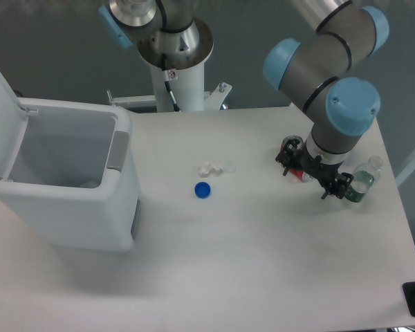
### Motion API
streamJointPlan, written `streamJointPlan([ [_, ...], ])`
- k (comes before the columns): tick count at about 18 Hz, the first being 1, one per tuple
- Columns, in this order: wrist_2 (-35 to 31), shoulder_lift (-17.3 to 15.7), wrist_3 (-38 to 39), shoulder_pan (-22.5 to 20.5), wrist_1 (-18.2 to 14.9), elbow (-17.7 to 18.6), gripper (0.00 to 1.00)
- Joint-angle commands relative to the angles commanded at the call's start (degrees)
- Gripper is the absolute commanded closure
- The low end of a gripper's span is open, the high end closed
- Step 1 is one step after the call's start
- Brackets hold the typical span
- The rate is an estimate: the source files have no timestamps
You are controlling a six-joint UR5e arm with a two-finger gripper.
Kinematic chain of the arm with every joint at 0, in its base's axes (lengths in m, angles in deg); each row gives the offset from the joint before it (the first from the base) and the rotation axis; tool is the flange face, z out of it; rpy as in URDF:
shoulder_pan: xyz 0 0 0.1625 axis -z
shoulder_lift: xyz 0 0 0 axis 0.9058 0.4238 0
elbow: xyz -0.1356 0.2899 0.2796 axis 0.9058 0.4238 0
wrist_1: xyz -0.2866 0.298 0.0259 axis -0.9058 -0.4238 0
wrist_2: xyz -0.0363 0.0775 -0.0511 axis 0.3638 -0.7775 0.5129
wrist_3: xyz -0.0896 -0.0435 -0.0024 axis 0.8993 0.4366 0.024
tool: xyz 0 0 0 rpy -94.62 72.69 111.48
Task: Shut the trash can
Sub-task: 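Raise the gripper from beside the bottles and move it toward the trash can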
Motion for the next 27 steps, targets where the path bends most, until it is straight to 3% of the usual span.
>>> streamJointPlan([
  [7, 0.00, -1.05, 2.28, 0.70, 1.05, 1.75, 0.00],
  [14, -0.44, -10.01, 3.34, 2.46, 1.93, 10.10, 0.00],
  [16, -0.26, -12.03, 3.86, 3.60, 1.32, 10.46, 0.00],
  [22, 3.76, -18.35, 16.95, 8.00, 1.23, 10.55, 0.01],
  [24, 6.84, -20.99, 19.41, 8.35, 0.45, 10.55, 0.09],
  [26, 9.48, -23.98, 21.17, 8.96, -1.84, 10.55, 0.37],
  [27, 10.54, -25.56, 22.66, 8.96, -2.89, 10.55, 0.57],
])
